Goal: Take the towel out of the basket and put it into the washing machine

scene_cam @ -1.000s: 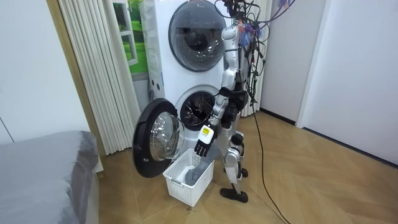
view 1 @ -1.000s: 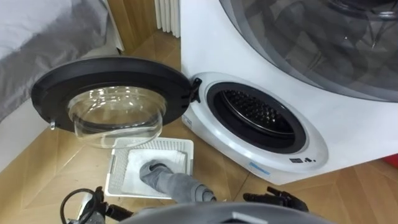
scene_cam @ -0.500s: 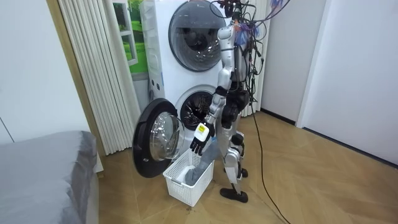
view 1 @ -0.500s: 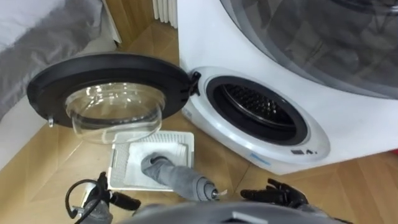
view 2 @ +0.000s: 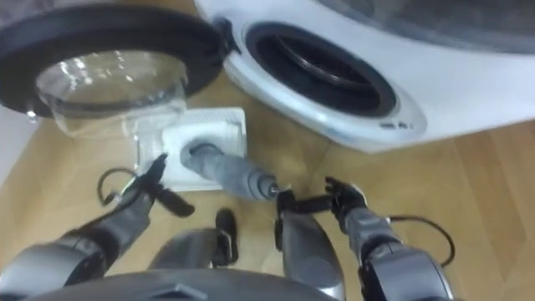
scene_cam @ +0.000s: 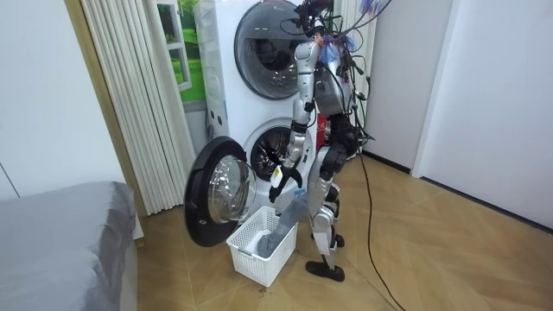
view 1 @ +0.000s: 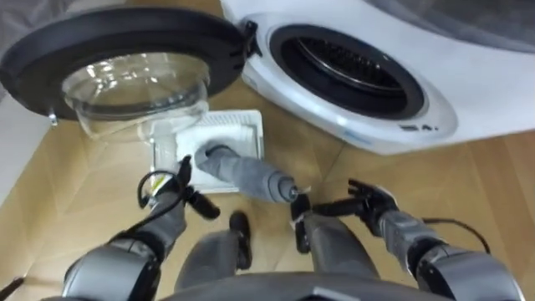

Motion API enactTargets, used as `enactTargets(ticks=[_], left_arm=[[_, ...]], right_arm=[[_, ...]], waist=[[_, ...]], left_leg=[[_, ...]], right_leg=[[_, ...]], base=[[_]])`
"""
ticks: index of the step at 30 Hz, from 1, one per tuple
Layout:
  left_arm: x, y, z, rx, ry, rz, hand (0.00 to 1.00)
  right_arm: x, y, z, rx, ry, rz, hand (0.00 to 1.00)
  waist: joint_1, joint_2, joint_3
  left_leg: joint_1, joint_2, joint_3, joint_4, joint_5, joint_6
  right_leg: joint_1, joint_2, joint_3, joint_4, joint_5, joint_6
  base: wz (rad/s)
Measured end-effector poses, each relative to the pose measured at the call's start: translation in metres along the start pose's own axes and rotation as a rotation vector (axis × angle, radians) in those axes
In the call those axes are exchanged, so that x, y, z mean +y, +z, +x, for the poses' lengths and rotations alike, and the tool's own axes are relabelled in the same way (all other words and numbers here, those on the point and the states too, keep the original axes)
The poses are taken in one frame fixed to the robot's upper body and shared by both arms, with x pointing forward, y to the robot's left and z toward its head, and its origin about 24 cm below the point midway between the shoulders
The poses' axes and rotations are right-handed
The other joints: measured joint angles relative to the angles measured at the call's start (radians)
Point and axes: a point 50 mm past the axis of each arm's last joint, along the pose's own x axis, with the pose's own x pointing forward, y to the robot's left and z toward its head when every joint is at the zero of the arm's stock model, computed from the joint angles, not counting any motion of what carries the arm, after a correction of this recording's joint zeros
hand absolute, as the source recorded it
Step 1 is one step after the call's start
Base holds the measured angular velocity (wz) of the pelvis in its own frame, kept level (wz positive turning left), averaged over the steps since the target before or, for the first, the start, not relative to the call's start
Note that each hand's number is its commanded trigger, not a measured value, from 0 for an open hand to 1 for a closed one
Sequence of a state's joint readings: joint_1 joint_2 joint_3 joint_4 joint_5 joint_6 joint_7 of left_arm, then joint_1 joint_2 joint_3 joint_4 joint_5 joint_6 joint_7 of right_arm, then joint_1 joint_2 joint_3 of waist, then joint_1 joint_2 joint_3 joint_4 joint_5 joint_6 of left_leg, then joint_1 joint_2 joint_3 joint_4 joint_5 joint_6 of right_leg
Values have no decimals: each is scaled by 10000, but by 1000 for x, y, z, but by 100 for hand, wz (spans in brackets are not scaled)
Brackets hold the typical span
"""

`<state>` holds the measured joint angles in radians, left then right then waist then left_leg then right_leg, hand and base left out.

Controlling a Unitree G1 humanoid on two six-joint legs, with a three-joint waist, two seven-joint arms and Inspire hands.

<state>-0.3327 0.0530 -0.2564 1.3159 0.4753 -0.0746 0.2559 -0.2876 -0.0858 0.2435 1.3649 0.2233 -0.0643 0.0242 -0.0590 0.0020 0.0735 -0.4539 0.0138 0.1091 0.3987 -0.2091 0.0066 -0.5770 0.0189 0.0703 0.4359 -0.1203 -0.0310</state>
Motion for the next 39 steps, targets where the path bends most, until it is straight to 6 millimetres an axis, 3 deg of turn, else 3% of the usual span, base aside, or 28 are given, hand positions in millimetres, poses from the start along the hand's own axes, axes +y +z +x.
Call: enactTargets(ticks=[3, 6, 8, 13, 16, 25, 33, 34, 35, 36, 39], left_arm=[[10, 18, 5, -662, 343, 779, 0], [22, 34, 9, -1140, 774, 1169, 0], [27, 40, 10, -1349, 986, 1466, 0], [43, 61, 12, -2309, 1738, 3143, 0], [48, 72, 13, -2727, 2070, 3312, 0], [54, 81, 12, -3593, 2555, 4583, 0], [63, 82, 12, -3724, 2977, 5175, 0], [65, 82, 13, -3752, 3004, 5352, 18], [65, 82, 13, -3765, 3014, 5432, 72], [67, 81, 13, -3753, 3034, 5508, 100], [72, 82, 13, -3784, 3123, 5725, 100]], right_arm=[[0, 10, 1, -297, -27, 293, 0], [2, 26, 2, -839, -1, 424, 0], [3, 34, 2, -1116, 70, 636, 0], [5, 58, 2, -1980, 362, 2036, 0], [8, 69, 0, -2579, 571, 2461, 0], [16, 93, -5, -3979, 1400, 3411, 0], [18, 102, -6, -4328, 1776, 4043, 0], [19, 102, -6, -4344, 1846, 4144, 0], [19, 102, -6, -4381, 1874, 4193, 0], [20, 103, -7, -4420, 1942, 4249, 0], [21, 103, -7, -4427, 2034, 4180, 0]], waist=[[-185, 39, 57], [-272, 19, 163], [-305, 23, 176], [-484, 18, 196], [-561, -16, 216], [-1170, -29, 222], [-1548, -82, 227], [-1656, -85, 227], [-1709, -91, 229], [-1791, -92, 229], [-1923, -117, 244]], left_leg=[[-1137, -16, -20, 686, -25, 26], [-2110, -21, 53, 1267, -86, 34], [-2704, -8, 106, 1606, -114, 31], [-4745, 126, -12, 3379, -658, -41], [-5699, 303, -60, 4473, -1045, -101], [-7578, 490, -213, 7080, -1923, 8], [-8564, 640, -393, 8436, -2366, 65], [-8622, 647, -394, 8525, -2400, 83], [-8635, 643, -391, 8561, -2417, 100], [-8658, 644, -380, 8616, -2443, 110], [-8698, 667, -369, 8720, -2509, 148]], right_leg=[[-1064, -22, 31, 529, 13, 10], [-2102, -2, 171, 1128, 15, 12], [-2702, -12, 216, 1482, 13, 8], [-4643, 144, 244, 2948, -137, -77], [-5510, 308, 216, 3731, -298, -108], [-7316, 520, 158, 6008, -933, -46], [-8210, 740, 65, 6991, -1179, 24], [-8263, 735, 62, 7067, -1196, 25], [-8284, 727, 77, 7122, -1221, 42], [-8314, 728, 86, 7175, -1244, 59], [-8349, 744, 84, 7245, -1273, 84]], base=[[5], [0], [0], [-5], [-10], [-2], [-9], [-6], [0], [-4], [-3]])
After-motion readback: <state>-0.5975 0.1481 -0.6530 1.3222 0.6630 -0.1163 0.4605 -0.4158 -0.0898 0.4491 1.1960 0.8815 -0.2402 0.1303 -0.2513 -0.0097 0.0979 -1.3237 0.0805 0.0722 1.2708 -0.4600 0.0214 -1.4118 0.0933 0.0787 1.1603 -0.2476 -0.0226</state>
